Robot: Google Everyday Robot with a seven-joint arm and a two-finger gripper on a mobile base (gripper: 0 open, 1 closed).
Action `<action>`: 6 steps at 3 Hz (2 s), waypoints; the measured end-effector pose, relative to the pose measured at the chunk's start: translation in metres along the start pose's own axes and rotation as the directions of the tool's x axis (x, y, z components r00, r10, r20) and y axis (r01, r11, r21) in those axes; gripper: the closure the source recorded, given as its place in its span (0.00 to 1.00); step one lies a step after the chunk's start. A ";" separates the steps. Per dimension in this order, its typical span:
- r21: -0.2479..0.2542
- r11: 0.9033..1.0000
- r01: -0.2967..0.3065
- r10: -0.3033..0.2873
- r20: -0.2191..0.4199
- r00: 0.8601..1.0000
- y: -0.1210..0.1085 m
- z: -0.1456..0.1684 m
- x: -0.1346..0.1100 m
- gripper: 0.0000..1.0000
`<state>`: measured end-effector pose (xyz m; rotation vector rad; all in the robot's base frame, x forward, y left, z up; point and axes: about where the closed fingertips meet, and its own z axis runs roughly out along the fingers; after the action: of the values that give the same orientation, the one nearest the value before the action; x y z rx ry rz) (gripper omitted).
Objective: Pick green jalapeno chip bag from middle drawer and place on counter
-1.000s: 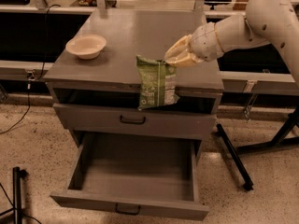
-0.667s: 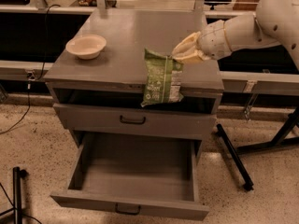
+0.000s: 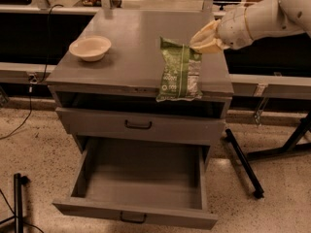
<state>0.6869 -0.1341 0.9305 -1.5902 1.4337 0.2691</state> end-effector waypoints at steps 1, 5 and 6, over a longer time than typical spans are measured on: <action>-0.015 1.000 0.002 -0.002 -0.026 1.000 -0.024 0.014 -0.002 1.00; -0.005 1.000 -0.031 0.030 -0.076 0.997 -0.042 0.063 0.020 1.00; -0.021 0.999 -0.038 0.036 -0.081 0.996 -0.033 0.083 0.030 0.81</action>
Offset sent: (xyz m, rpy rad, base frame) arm 0.0717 0.0253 0.0212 -0.0829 0.0146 -0.0012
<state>0.7577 -0.0966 0.8820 -1.6100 1.5281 0.2462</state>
